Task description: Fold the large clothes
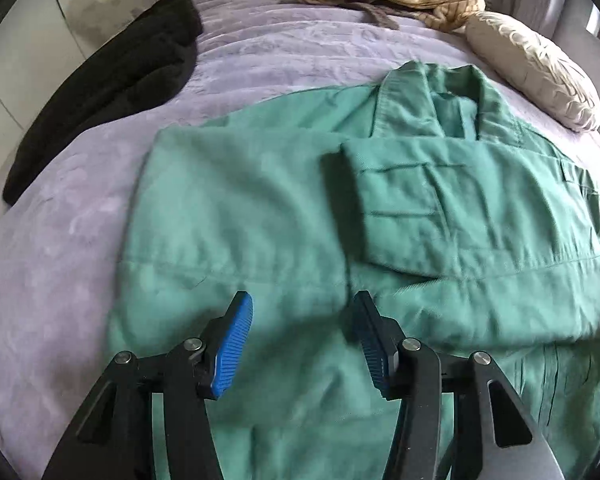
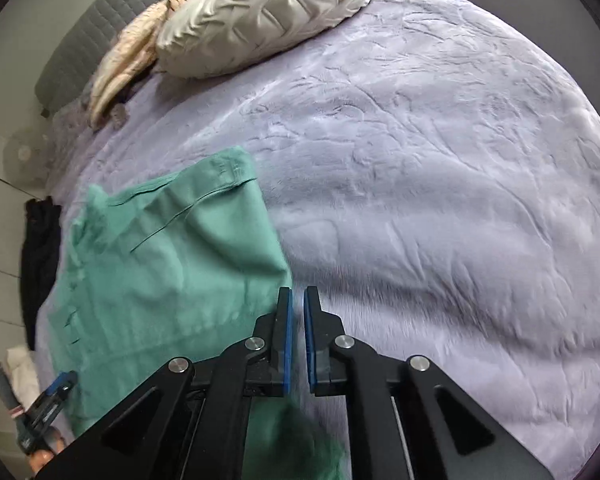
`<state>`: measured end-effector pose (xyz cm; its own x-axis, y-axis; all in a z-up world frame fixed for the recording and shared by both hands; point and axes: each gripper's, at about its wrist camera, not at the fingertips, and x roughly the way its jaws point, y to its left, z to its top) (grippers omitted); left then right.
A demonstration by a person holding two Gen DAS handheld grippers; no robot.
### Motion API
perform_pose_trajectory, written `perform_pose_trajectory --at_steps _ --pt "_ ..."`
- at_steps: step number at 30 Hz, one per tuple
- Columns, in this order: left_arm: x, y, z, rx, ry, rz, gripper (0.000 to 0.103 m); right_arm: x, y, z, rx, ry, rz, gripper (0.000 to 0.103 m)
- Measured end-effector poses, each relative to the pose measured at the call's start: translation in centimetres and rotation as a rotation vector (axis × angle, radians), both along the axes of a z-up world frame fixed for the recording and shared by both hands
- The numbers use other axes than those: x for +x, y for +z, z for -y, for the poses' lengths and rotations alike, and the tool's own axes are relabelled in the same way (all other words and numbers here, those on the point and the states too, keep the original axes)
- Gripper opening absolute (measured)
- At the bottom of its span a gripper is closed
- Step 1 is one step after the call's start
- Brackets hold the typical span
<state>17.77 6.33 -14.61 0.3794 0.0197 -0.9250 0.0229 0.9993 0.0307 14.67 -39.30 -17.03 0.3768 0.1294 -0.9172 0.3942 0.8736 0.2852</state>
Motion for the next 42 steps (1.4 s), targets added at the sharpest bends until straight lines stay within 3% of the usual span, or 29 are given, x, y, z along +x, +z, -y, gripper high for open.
perform_pose_trajectory --at_steps 8,11,12,13,15,20,26,29,39,42 --pt "-2.9 0.0 0.1 0.024 0.008 -0.069 0.054 -5.3 1.4 -1.5 0.062 0.031 -0.040 0.011" --pt "-4.0 0.1 0.5 0.023 0.020 -0.082 0.054 -7.0 1.5 -2.0 0.082 0.048 -0.060 0.032" --pt "-4.4 0.1 0.6 0.022 0.025 -0.085 0.058 -7.4 1.5 -2.1 0.088 0.051 -0.068 0.046" --pt "-4.7 0.2 0.8 0.022 0.030 -0.092 0.081 -7.8 1.5 -2.3 0.087 0.055 -0.075 0.057" --pt "-5.6 0.7 1.0 0.031 0.052 -0.065 0.099 -8.4 1.7 -2.6 0.080 0.068 -0.080 0.057" --pt "-6.9 1.2 2.2 0.059 0.048 -0.075 0.099 -9.1 1.5 -2.7 0.113 0.093 -0.100 0.058" --pt "-8.9 2.1 3.8 0.072 0.046 -0.095 0.099 -9.4 1.5 -2.7 0.132 0.111 -0.113 0.065" --pt "-9.2 2.2 4.2 0.077 0.044 -0.099 0.099 -9.5 1.7 -2.8 0.137 0.131 -0.113 0.078" --pt "-10.7 2.3 5.4 0.082 0.040 -0.114 0.099 -9.8 2.6 -3.4 0.167 0.179 -0.077 0.085" --pt "-10.8 2.0 5.4 0.087 0.041 -0.123 0.099 -10.1 2.6 -3.4 0.179 0.182 -0.064 0.103"
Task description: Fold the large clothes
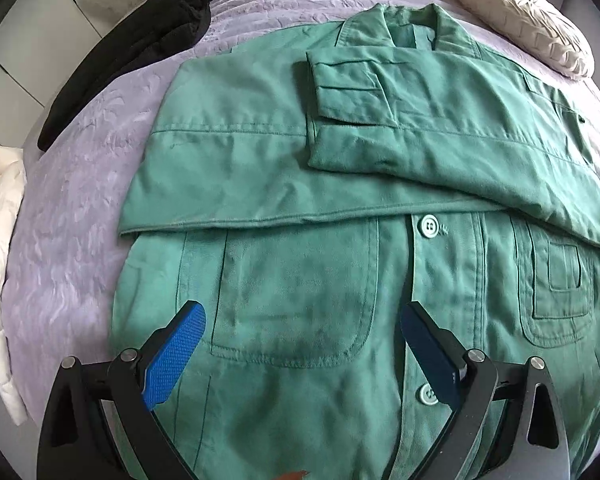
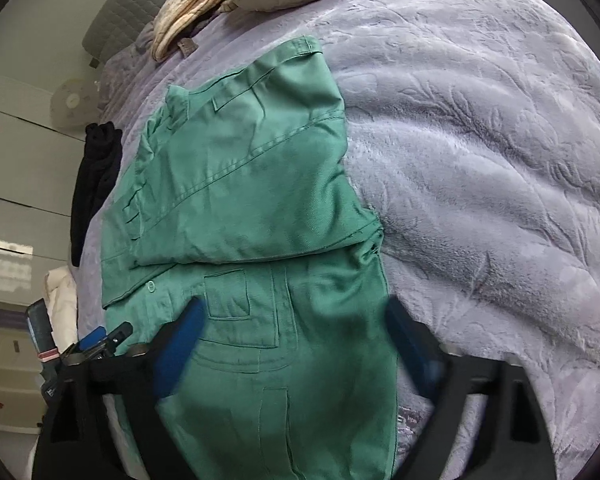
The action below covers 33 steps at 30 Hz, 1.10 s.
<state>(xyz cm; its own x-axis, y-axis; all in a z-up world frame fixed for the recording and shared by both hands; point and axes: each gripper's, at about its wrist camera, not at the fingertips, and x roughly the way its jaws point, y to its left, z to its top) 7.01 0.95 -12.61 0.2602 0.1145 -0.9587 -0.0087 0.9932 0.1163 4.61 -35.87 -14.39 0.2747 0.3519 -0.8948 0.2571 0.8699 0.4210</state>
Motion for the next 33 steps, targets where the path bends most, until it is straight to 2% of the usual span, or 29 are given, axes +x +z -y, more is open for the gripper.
perform_pose_trajectory --at_steps 4,10,13,16,22,27,33 --pt "-0.9 0.0 0.2 0.003 0.008 -0.005 0.099 -0.3 0.3 0.1 0.022 0.007 0.017 0.103" --pt "-1.7 -0.4 0.1 -0.008 0.015 -0.011 0.099 -0.9 -0.5 0.1 0.068 0.011 -0.042 0.103" --pt "-2.1 -1.0 0.1 -0.017 0.004 -0.039 0.099 -1.7 -0.9 0.2 0.081 -0.005 -0.051 0.103" --pt "-2.9 -1.5 0.0 -0.060 -0.023 -0.064 0.099 -2.5 -1.1 -0.1 0.097 -0.019 -0.056 0.103" --pt "-4.8 -1.8 -0.4 -0.052 -0.075 -0.056 0.099 -4.1 -1.1 -1.5 0.103 -0.036 -0.051 0.103" --pt "-6.4 -1.1 -2.2 -0.064 -0.084 -0.043 0.099 -5.5 -0.8 -3.8 0.086 -0.050 -0.038 0.103" --pt "-8.8 0.6 -4.6 -0.071 -0.088 -0.029 0.099 -7.1 -0.2 -5.8 0.065 -0.077 -0.065 0.103"
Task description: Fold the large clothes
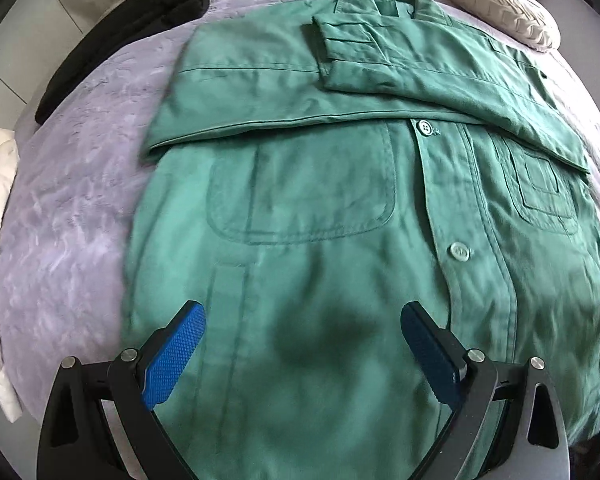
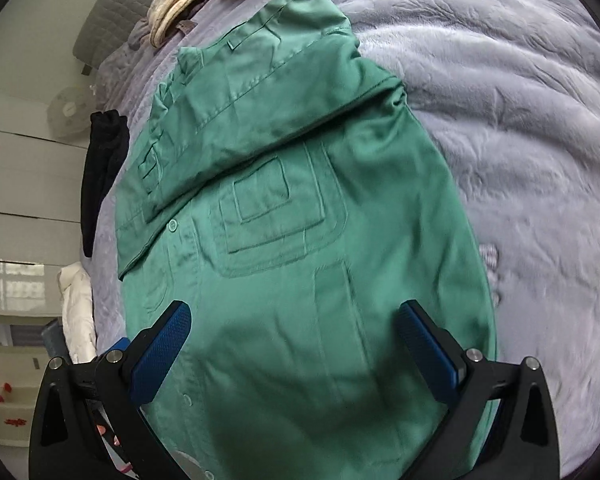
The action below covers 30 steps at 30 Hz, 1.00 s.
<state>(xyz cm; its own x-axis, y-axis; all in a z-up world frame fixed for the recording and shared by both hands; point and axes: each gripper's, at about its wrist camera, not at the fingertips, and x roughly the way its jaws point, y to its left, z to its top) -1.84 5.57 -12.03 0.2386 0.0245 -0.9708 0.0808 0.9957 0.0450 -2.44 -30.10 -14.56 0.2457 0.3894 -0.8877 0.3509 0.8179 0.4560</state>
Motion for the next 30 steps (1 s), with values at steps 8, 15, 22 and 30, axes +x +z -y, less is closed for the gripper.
perform_pose_trajectory --at_steps 8,15,22,30 --pt "-3.5 1.7 -3.7 0.002 0.006 -0.023 0.099 -2.8 0.7 -1.7 0.055 -0.060 -0.068 0.103" --pt "-7.6 1.5 -8.8 0.010 0.112 -0.098 0.099 -6.8 1.4 -3.7 0.083 -0.057 -0.126 0.103" --pt "-10.6 0.1 -12.5 -0.037 0.206 -0.164 0.099 -10.5 2.6 -2.4 0.046 -0.124 -0.146 0.103" --pt "-10.3 -1.0 -14.1 -0.133 0.207 -0.163 0.099 -13.8 4.2 2.9 -0.041 -0.294 -0.111 0.103"
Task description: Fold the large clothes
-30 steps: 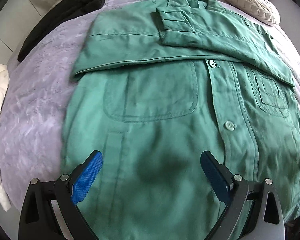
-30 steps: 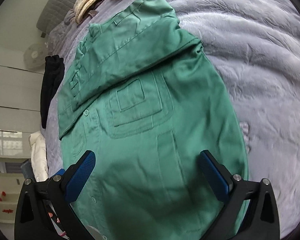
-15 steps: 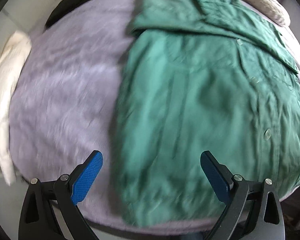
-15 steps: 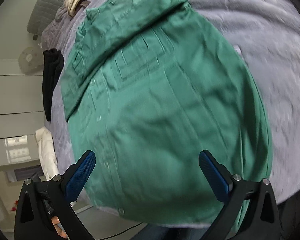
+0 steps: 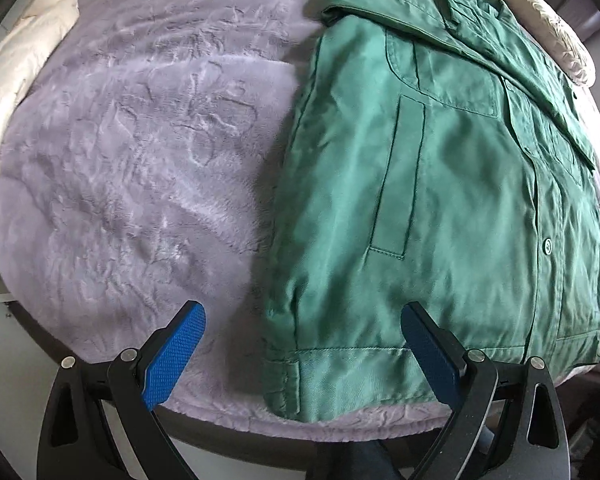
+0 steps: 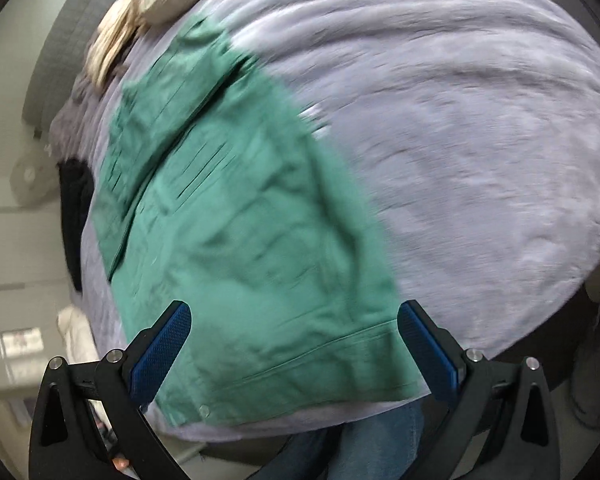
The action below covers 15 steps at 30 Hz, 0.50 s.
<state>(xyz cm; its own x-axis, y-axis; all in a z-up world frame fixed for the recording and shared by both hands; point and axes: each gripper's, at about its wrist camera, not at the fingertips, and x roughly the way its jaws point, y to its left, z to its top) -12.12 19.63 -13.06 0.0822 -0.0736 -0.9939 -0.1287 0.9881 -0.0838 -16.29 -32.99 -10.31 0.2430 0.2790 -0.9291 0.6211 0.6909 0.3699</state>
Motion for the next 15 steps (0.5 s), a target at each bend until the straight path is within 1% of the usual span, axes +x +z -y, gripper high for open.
perform_pose_trajectory --at_steps 2,4,6,9,10,12,14,15 --pt "0.2 -0.4 0.0 -0.012 -0.008 -0.008 0.099 -0.8 -0.6 1.3 -0.002 -0.043 -0.013 0.103" --pt "0.2 -0.8 0.3 -0.018 -0.013 -0.013 0.099 -1.7 -1.7 2.2 0.030 -0.086 -0.030 0.103" --pt "0.1 -1.2 0.4 -0.042 -0.020 -0.020 0.099 -2.7 -3.3 2.7 0.110 -0.126 -0.033 0.103" --pt "-0.1 -2.0 0.2 -0.079 -0.008 -0.034 0.099 -3.7 -5.1 2.1 0.226 -0.163 -0.024 0.103" --pt "-0.1 -2.2 0.1 -0.087 0.000 -0.038 0.099 -3.9 -5.6 1.6 0.270 -0.177 -0.015 0.103" --pt "0.0 -2.5 -0.2 -0.102 0.016 -0.037 0.099 -3.7 -6.1 0.8 0.321 -0.191 0.009 0.103" --pt "0.1 -2.7 -0.7 -0.120 0.028 -0.034 0.099 -3.0 -5.6 0.1 0.359 -0.178 0.065 0.103" --pt "0.2 -3.3 -1.5 -0.129 0.029 -0.030 0.099 -2.5 -5.1 -0.1 0.382 -0.171 0.108 0.103"
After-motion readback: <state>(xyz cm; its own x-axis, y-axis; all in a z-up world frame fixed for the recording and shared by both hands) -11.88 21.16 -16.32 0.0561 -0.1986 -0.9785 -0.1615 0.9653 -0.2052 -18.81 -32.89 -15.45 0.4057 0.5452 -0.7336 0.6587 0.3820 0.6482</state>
